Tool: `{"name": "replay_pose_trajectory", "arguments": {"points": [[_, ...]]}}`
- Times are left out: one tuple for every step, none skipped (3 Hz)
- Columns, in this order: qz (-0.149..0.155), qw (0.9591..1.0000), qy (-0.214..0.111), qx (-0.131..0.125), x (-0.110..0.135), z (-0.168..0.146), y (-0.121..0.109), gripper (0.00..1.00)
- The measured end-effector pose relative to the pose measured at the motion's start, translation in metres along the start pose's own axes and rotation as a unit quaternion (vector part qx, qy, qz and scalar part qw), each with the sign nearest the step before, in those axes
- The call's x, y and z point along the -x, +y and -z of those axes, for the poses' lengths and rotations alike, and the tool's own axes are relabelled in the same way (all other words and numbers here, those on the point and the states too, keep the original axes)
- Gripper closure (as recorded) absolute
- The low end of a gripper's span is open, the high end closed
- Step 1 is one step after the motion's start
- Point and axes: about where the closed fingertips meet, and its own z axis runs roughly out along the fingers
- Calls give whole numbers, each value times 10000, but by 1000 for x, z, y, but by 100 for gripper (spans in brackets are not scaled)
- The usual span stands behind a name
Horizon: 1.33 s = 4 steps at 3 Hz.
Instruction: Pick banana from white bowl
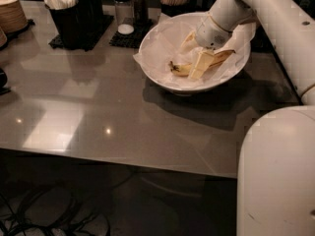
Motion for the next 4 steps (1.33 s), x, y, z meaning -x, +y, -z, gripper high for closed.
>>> {"name": "replay_pose_trajectory", "arguments": {"points": [[-7,9999,145,29,-12,1,-3,28],[-47,9997,226,57,-21,0,-3,38],[-49,9997,226,57,-21,0,-3,39],[-109,9996,199,142,-22,-9,0,32]]}}
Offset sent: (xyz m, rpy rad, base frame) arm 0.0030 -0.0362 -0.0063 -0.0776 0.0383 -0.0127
